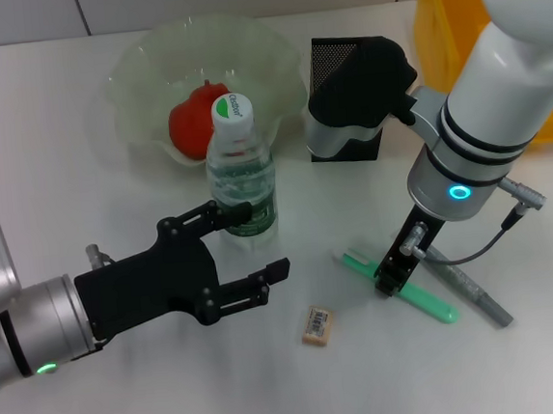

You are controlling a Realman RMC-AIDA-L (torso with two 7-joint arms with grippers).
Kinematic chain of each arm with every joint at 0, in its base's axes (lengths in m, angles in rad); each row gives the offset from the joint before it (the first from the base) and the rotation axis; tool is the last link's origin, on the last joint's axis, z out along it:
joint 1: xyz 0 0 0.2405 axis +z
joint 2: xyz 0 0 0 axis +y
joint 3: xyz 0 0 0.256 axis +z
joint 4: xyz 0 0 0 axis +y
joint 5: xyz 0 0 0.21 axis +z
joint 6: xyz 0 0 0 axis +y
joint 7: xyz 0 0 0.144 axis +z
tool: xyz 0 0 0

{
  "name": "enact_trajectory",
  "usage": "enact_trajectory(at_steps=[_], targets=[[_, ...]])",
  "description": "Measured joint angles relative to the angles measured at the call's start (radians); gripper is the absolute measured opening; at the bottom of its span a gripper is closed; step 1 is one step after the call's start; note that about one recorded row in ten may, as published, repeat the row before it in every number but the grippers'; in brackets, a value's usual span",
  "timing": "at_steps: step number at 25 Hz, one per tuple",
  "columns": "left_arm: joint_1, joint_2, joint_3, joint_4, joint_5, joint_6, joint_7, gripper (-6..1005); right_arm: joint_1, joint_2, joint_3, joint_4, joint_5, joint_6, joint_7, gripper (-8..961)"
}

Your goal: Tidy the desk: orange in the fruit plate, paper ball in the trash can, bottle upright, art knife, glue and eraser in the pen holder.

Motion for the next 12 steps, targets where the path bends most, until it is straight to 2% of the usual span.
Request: enact_trajectory(at_steps=[2, 7, 10, 11, 12], targets=[[-0.008, 0.0, -0.001, -0.015, 0.0, 0.0, 0.0, 785, 0.001, 0.0, -0.006, -0.003, 0.0, 0.003, 0.0, 178], [-0.01, 0.001, -0.004, -0.02, 0.0, 0.004, 0.0, 785, -0.031, -0.005, 0.009, -0.095, 0.0, -0.011, 0.013, 172], [-0.011, 0.001, -0.004, -0.02, 0.0, 0.005, 0.0, 785, -0.067, -0.007, 0.089, -0.181, -0.025, -0.033, 0.017, 168], [-0.011, 0.002, -0.004, -0.02, 0.0, 0.005, 0.0, 785, -0.097, -0.008, 0.156, -0.256, -0.06, -0.05, 0.018, 168], [-0.012, 0.002, -0.004, -0.02, 0.0, 0.006, 0.0, 785, -0.097, -0.008, 0.156, -0.256, -0.06, -0.05, 0.018, 169]])
